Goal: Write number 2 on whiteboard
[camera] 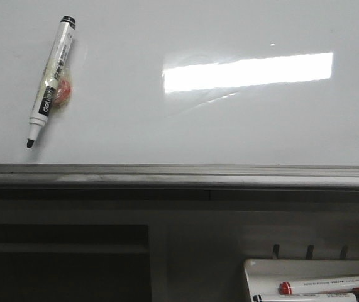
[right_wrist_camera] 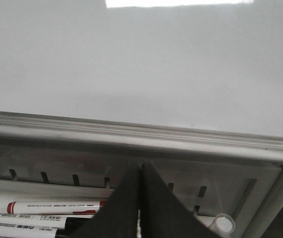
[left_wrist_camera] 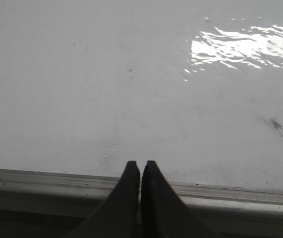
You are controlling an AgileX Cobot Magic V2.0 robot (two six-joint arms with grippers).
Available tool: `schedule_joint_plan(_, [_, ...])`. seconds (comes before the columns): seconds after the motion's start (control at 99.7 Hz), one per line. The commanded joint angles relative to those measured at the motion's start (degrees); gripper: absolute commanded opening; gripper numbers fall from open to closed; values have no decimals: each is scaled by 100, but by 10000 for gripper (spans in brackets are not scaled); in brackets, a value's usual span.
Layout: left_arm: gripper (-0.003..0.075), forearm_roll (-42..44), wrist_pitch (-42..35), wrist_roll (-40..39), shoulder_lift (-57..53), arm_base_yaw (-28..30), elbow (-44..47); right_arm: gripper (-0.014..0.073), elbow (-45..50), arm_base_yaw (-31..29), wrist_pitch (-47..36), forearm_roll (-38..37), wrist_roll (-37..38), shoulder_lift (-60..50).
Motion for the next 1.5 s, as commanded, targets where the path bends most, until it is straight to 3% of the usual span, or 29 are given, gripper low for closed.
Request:
schedule_joint_plan(0.0, [-20,-12,-453,-27,84,-156,64,-71,144,-28,-71,0,-9,-115])
schedule_joint_plan(0.772, [-20,-12,-453,-27,84,-331,64,-71,144,-28,-108,0,-9,-115])
schedule_joint_plan(1.023, [-20,-18,-1097,-27,84,-331,64,-71,144,-28,-1440,743,-9,-115])
schedule_joint_plan(1.093, [-20,-18,-1096,-27,84,-331,64,-71,144,-28,-1488,697,-9,-115])
schedule_joint_plan(1.194, [-20,-18,-1096,-27,84,-331,64,-71,144,-28,-1430,46,-271,-115])
schedule_joint_plan(1.314, [-20,-18,-1108,-27,84,-331,64,-71,144,-28,-1536,34,-271,-115])
schedule_joint_plan(1.394, [-20,-18,-1121,-27,84,-331,64,-71,144,-28,-1779,59,-271,-115])
schedule_joint_plan(1.404, [-20,-210,-1371,-64,84,-331,64,-71,144,-28,-2111,68,-271,-115])
schedule_joint_plan(1.494, [-20,-274,-1724,-64,84,-331,64,-71,144,-28,-2425,68,-271,-115])
